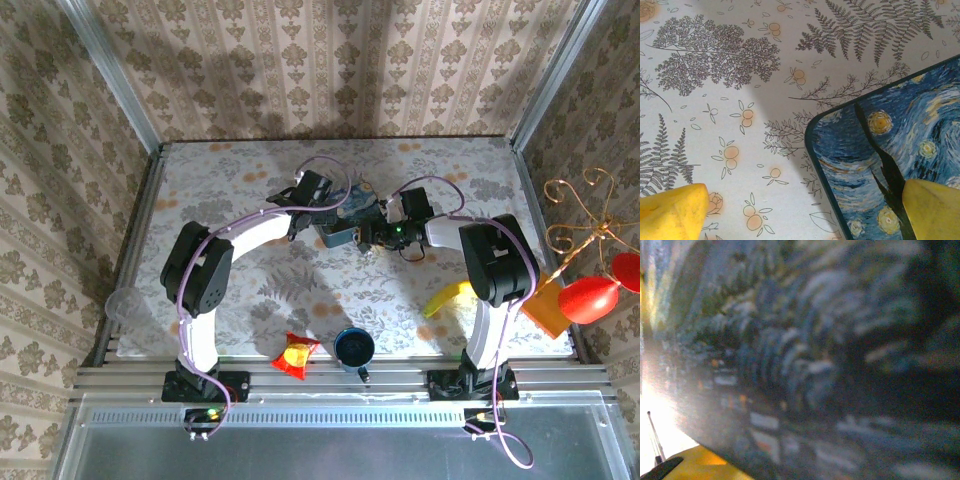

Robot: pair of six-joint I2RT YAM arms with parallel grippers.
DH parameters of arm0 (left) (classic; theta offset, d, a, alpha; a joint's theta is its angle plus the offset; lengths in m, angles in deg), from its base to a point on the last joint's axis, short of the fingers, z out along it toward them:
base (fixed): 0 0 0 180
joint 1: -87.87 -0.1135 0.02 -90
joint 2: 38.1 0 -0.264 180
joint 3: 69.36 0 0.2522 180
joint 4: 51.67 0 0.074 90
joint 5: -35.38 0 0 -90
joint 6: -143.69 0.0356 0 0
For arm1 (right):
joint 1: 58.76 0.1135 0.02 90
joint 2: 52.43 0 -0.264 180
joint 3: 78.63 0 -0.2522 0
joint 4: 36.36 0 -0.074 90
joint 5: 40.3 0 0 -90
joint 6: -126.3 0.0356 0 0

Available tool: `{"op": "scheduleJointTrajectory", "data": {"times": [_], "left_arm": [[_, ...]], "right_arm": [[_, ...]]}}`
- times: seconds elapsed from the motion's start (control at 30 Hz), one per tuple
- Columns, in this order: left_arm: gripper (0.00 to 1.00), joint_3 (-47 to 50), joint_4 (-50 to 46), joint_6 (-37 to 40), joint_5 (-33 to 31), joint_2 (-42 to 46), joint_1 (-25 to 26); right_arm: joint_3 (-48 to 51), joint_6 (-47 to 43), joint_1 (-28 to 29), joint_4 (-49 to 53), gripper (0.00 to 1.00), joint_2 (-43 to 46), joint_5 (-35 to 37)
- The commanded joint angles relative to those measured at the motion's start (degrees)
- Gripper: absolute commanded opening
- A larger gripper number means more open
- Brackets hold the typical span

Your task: Unlock the padlock with the key

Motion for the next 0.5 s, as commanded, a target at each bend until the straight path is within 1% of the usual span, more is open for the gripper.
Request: {"op": "scheduleJointTrajectory", "data": {"times": [0.0,0.17,0.33,0.47], "left_arm": [[1.00,0.14,-4.78,-0.83,0.82,-1.96,-0.47],[1.00,1.03,-5.26,-2.21,0.64,-1.46,-0.62],[1.00,2.26,-5.16,-4.16,1.86,-1.08,-1.14],[1.00,3.32,-4.97,-4.71,1.59,-0.56,-1.29]], "right_arm": [[-0.35,0.77,0.19,-1.52,0.43,-1.27,-2.13],[0.49,1.20,0.17,-1.90,0.34,-1.08,-1.84],[1.57,1.90,0.28,-2.15,0.31,-0.13,-0.96],[4.04,4.33,0.43,-4.84,0.23,1.31,-0.17]]}}
